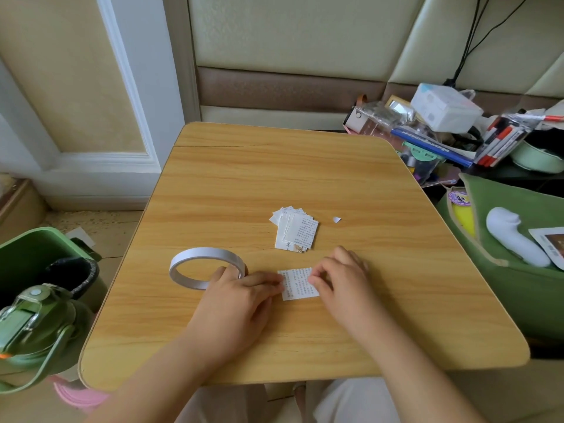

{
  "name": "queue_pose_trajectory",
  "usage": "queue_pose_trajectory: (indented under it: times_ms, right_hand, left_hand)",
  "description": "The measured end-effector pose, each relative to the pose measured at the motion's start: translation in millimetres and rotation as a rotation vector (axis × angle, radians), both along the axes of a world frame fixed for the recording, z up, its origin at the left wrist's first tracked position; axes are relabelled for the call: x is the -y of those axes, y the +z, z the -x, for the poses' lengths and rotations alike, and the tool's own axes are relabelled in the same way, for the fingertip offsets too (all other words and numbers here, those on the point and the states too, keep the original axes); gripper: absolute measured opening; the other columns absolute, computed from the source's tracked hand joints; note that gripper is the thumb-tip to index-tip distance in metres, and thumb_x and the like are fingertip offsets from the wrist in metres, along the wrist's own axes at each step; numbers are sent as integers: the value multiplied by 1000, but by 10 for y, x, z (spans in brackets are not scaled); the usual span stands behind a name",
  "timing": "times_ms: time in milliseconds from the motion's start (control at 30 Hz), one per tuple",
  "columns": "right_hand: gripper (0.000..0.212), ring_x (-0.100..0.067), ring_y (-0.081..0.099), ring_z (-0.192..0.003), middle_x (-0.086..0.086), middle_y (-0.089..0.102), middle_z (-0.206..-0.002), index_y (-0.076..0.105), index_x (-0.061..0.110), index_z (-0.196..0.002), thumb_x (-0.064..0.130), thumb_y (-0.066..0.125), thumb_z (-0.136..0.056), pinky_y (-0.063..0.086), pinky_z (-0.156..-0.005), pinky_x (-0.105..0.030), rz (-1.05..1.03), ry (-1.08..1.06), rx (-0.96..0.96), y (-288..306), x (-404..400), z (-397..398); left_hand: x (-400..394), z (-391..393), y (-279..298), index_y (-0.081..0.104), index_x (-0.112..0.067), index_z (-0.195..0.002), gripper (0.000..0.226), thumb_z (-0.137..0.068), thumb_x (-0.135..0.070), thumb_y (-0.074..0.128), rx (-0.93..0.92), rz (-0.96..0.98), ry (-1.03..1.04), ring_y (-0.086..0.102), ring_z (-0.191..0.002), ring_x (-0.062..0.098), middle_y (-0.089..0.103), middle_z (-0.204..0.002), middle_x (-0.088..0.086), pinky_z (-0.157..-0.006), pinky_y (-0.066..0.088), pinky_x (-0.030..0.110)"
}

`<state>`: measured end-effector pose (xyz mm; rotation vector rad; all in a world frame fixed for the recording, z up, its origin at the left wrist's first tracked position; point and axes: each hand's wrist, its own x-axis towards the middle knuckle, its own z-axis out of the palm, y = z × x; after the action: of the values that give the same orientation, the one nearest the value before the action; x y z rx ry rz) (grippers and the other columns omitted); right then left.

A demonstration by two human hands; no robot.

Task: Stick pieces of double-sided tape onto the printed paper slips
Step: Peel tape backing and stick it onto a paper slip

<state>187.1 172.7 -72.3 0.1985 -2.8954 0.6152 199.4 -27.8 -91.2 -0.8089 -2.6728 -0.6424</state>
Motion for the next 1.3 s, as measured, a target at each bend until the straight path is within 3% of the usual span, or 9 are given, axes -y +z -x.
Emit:
queue_pose_trajectory:
  times_ms: [100,267,500,700,933,1067,1167,1300]
  right_hand:
    - [9,-22,49,-99,9,42,-87,67,14,-81,21,68,-86,20,-80,-28,-42,10,0,50,-14,22]
    - [7,-23,53,-93,7,47,-85,66,15,-76,17,71,-82,27,-78,-32,70,105,-5,-30,277,-31]
    - [8,-22,49,-101,6,47,-91,66,17,-82,24,66,-87,20,-79,-29,-40,-34,9,44,-17,-30]
    - [7,-22,51,-96,7,48,-88,65,17,-79,20,67,-85,24,-78,-31,24,91,3,-15,259,-67]
    - [9,-18,48,-103,10,44,-91,64,22,-85,29,61,-90,20,-80,-29,-77,-61,46,81,-60,-30]
    - [6,-20,52,-96,7,47,-90,62,17,-83,21,65,-88,34,-88,-34,-21,-26,35,93,-45,-44]
    - [17,-18,53,-99,7,50,-99,63,16,-102,18,68,-85,42,-91,-33,106,37,31,103,37,-99]
    - [32,-13,44,-114,7,51,-116,60,19,-121,22,63,-89,32,-99,-19,68,121,55,74,86,-129]
  left_hand:
    - [-4,4,-5,74,-30,-99,35,-84,-30,41,2,-8,6,52,-65,21,67,-111,-20,-61,46,35]
    - [6,-22,3,72,-33,-104,38,-85,-29,39,5,6,0,52,-64,22,66,-112,-21,-60,44,35]
    - [-9,-15,5,74,-30,-99,36,-84,-31,41,-14,-1,9,53,-66,21,67,-110,-20,-61,46,35]
    - [-11,-18,1,73,-30,-100,36,-84,-30,41,-15,2,13,54,-65,22,67,-110,-20,-61,45,34]
    - [-26,-20,22,74,-30,-96,36,-84,-30,40,-15,4,23,53,-64,19,67,-109,-21,-61,42,31]
    - [-62,-17,48,73,-29,-88,32,-84,-32,41,-12,7,45,50,-61,18,68,-105,-21,-61,41,29]
    - [-101,1,81,69,-27,-82,29,-84,-33,40,-21,10,59,45,-60,19,68,-98,-18,-58,44,33]
    - [-149,55,111,64,-23,-77,29,-86,-33,38,-43,31,76,32,-60,17,66,-88,-15,-57,42,33]
